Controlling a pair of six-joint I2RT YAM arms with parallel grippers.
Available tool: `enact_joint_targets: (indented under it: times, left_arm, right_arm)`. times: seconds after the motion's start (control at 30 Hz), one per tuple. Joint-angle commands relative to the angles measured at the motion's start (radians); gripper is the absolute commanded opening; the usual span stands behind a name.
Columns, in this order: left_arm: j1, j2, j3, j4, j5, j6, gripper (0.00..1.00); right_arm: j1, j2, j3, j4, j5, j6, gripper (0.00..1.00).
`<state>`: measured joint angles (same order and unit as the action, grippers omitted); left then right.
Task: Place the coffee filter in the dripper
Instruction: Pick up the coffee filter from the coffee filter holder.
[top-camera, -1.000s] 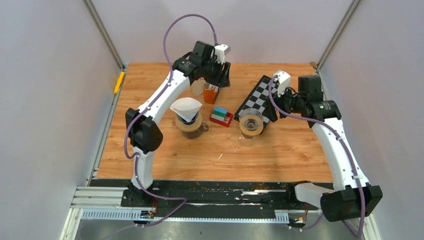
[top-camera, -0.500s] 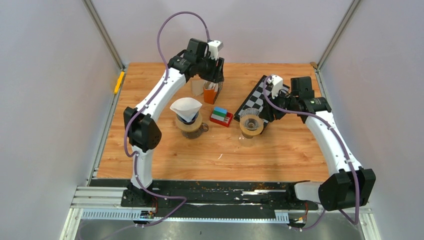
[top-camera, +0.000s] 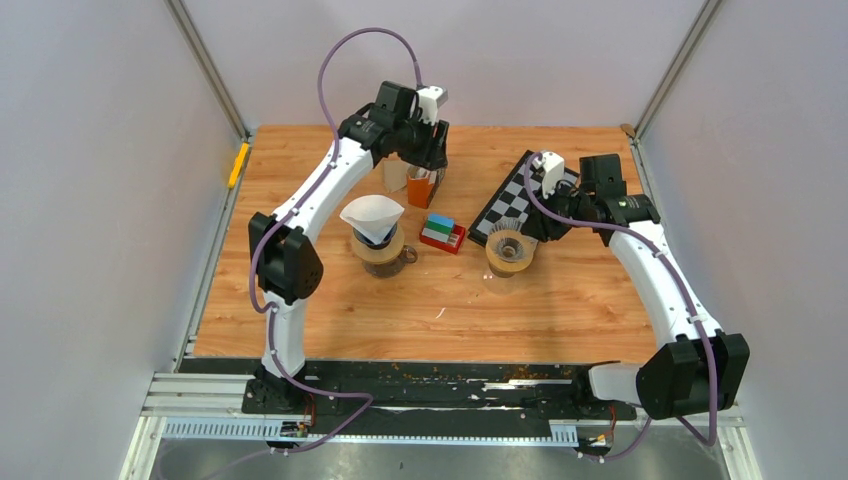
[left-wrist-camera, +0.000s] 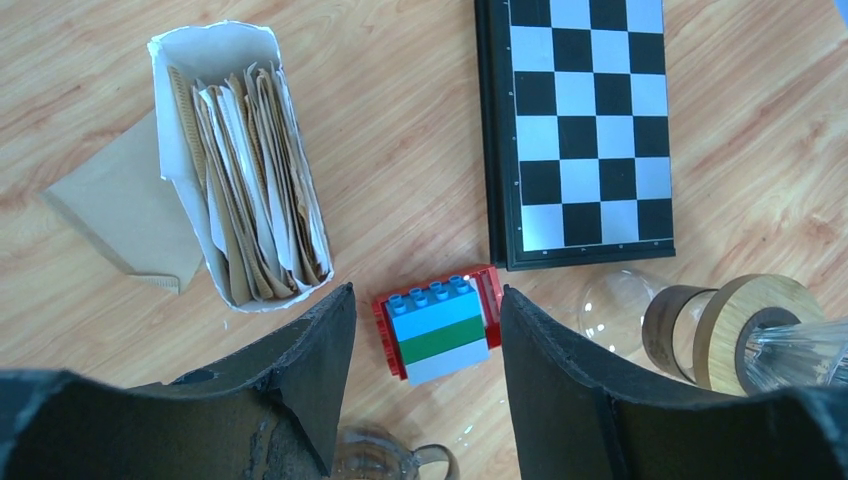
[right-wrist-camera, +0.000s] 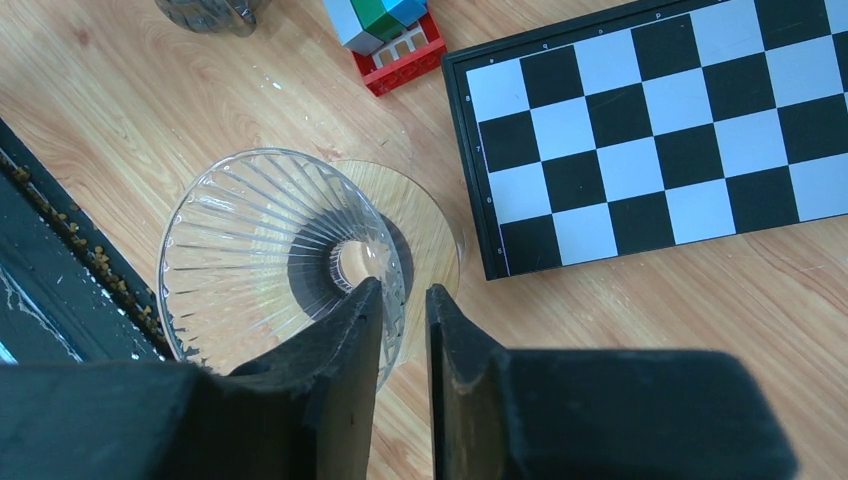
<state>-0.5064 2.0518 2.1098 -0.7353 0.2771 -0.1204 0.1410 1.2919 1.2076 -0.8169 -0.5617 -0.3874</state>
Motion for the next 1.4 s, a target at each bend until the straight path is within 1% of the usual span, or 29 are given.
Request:
enact_joint_targets:
  times: [0.0, 0.2, 0.33, 0.43, 0.57, 0.7, 0.8, 0.87, 1.2, 1.37]
  left_arm:
    - [-0.001, -0.033, 0.005, 0.028, -0.007, 0.032, 0.63]
    - [0.009, -0.017, 0.013, 0.027, -0.027, 0.044, 0.63]
    - [0.014, 0.015, 0.047, 0.010, -0.060, 0.066, 0.64]
    - [0.014, 0.042, 0.075, -0.007, -0.092, 0.087, 0.64]
    - [0.016, 0.079, 0.106, -0.015, -0.119, 0.108, 0.61]
    - [0.017, 0.122, 0.143, -0.029, -0.148, 0.120, 0.51]
    - [0.017, 0.145, 0.156, -0.039, -0.153, 0.119, 0.46]
    - [0.017, 0.155, 0.159, -0.044, -0.152, 0.142, 0.44]
    - [0.017, 0.199, 0.170, -0.066, -0.157, 0.160, 0.38]
    - [0.018, 0.212, 0.178, -0.059, -0.144, 0.153, 0.31]
  right_arm:
    - [-0.003, -0.002, 0.015, 0.024, 0.001, -0.011, 0.26]
    - [-0.003, -0.003, 0.039, 0.020, -0.020, 0.002, 0.41]
    - [-0.002, -0.010, 0.062, 0.008, -0.034, 0.002, 0.55]
    - [-0.003, -0.028, 0.080, 0.004, -0.035, 0.003, 0.60]
    - [-0.003, -0.058, 0.100, 0.001, -0.029, -0.002, 0.61]
    - [-0.004, -0.072, 0.100, -0.001, -0.025, -0.003, 0.61]
    - [-0.004, -0.078, 0.087, -0.005, -0.018, -0.009, 0.60]
    - [-0.004, -0.081, 0.079, -0.003, -0.011, -0.011, 0.60]
    - [-0.004, -0.085, 0.055, 0.005, -0.008, -0.014, 0.58]
    - [-0.004, -0.082, 0.043, 0.006, -0.006, -0.015, 0.57]
